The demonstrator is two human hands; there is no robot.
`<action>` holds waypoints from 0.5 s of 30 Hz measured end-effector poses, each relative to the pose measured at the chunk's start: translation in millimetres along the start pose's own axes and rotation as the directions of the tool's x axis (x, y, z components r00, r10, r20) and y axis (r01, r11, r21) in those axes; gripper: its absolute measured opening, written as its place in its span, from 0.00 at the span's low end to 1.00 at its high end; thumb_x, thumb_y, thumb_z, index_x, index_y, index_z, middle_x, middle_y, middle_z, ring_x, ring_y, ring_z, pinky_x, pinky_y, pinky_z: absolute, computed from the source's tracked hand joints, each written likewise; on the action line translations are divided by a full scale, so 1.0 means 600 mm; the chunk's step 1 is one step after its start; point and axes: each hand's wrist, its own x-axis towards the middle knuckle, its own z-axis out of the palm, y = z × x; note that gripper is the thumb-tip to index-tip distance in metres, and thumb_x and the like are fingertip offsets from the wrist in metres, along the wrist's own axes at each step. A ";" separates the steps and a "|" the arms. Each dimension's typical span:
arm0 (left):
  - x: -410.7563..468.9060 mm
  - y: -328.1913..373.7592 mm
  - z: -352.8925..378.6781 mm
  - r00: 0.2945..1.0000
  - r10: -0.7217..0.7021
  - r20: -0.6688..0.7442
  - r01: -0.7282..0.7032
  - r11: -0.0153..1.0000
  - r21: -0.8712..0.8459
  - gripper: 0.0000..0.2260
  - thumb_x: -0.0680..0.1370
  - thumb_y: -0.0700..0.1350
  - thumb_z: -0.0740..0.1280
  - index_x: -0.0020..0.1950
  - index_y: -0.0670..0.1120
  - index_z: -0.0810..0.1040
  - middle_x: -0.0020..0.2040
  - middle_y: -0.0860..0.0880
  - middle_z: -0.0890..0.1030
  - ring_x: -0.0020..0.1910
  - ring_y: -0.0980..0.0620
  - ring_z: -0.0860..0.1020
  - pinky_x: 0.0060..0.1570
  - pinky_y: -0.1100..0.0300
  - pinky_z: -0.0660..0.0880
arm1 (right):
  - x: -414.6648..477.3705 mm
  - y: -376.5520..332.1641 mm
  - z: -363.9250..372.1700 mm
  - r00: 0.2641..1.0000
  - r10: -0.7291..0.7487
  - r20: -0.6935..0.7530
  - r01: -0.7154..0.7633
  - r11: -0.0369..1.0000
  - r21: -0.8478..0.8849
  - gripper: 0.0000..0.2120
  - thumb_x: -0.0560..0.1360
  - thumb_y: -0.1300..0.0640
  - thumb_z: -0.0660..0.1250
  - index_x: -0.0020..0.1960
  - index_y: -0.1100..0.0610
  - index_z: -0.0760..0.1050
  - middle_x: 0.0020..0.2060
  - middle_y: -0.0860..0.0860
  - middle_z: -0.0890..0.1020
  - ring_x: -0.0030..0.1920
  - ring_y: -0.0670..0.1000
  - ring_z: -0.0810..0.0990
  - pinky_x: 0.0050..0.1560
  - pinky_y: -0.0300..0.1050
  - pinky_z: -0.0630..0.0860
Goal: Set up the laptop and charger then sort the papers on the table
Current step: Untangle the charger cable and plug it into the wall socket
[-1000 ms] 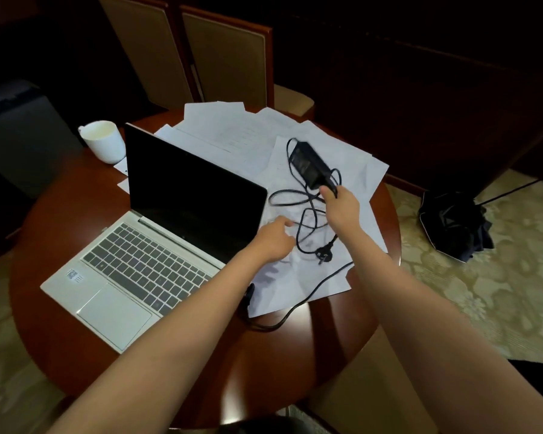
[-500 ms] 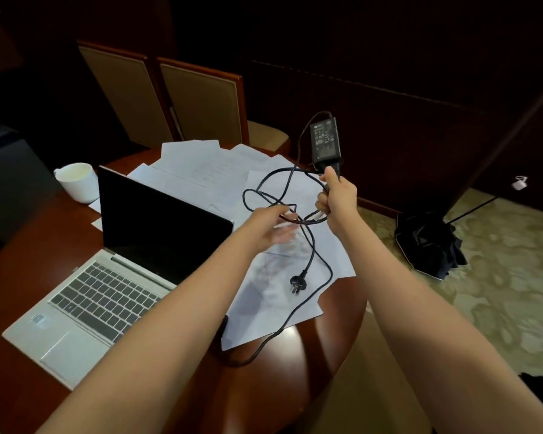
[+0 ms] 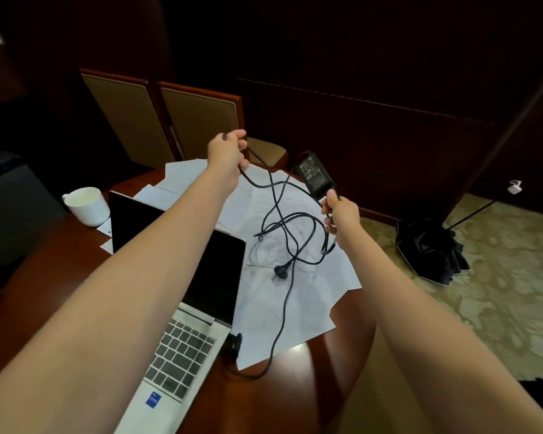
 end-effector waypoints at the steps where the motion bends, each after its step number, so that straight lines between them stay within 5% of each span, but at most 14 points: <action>1: 0.001 0.006 -0.007 1.000 0.003 -0.017 -0.004 0.999 -0.051 0.13 0.83 0.43 0.51 0.59 0.43 0.73 0.39 0.49 0.70 0.26 0.57 0.59 0.22 0.68 0.60 | -0.001 -0.003 0.001 1.000 -0.005 -0.018 0.005 1.000 0.010 0.16 0.81 0.52 0.55 0.36 0.56 0.68 0.29 0.49 0.68 0.26 0.47 0.61 0.27 0.38 0.59; 5: 0.000 0.019 -0.025 0.999 -0.037 0.002 0.035 0.930 -0.365 0.14 0.83 0.48 0.52 0.67 0.49 0.69 0.40 0.49 0.73 0.26 0.58 0.60 0.29 0.65 0.65 | 0.000 -0.016 0.006 0.998 -0.019 -0.055 0.024 0.995 0.100 0.15 0.81 0.51 0.55 0.38 0.56 0.68 0.28 0.49 0.64 0.26 0.46 0.58 0.25 0.38 0.56; 7: -0.003 0.026 -0.028 0.995 -0.084 0.046 0.096 0.899 -0.427 0.14 0.83 0.51 0.53 0.61 0.44 0.72 0.38 0.50 0.72 0.25 0.58 0.62 0.32 0.63 0.68 | 0.004 -0.023 0.005 0.998 -0.047 -0.049 0.053 0.988 0.144 0.15 0.81 0.51 0.55 0.38 0.56 0.67 0.28 0.49 0.63 0.26 0.46 0.57 0.22 0.37 0.55; 9: -0.015 0.032 -0.028 0.985 -0.125 0.120 0.160 0.924 -0.346 0.15 0.83 0.49 0.54 0.46 0.41 0.73 0.36 0.49 0.70 0.28 0.57 0.64 0.40 0.60 0.72 | 0.007 -0.030 0.001 0.998 -0.064 -0.025 0.067 0.982 0.175 0.15 0.81 0.51 0.55 0.38 0.56 0.67 0.28 0.49 0.63 0.23 0.44 0.57 0.20 0.35 0.54; 12: -0.038 0.029 -0.020 0.947 -0.141 0.290 0.161 0.986 -0.044 0.11 0.82 0.39 0.55 0.40 0.46 0.66 0.44 0.45 0.73 0.40 0.53 0.73 0.60 0.47 0.72 | 0.008 -0.037 -0.002 0.996 -0.072 0.054 0.061 0.979 0.193 0.15 0.82 0.50 0.55 0.39 0.56 0.68 0.28 0.49 0.65 0.16 0.41 0.56 0.18 0.33 0.53; 14: -0.040 0.013 -0.011 0.916 -0.198 0.349 0.158 0.978 0.139 0.07 0.82 0.37 0.56 0.46 0.47 0.66 0.52 0.42 0.74 0.48 0.48 0.77 0.65 0.43 0.68 | 0.007 -0.041 -0.002 0.989 -0.076 0.126 0.047 0.975 0.216 0.15 0.82 0.50 0.54 0.40 0.56 0.69 0.28 0.48 0.65 0.16 0.40 0.57 0.18 0.33 0.53; 15: -0.041 0.004 -0.006 0.905 -0.239 0.353 0.168 0.961 0.220 0.05 0.82 0.39 0.57 0.57 0.47 0.67 0.57 0.40 0.74 0.51 0.47 0.77 0.65 0.45 0.69 | 0.005 -0.044 -0.001 0.983 -0.079 0.163 0.039 0.972 0.233 0.16 0.82 0.50 0.54 0.40 0.56 0.69 0.28 0.48 0.65 0.17 0.40 0.57 0.18 0.33 0.53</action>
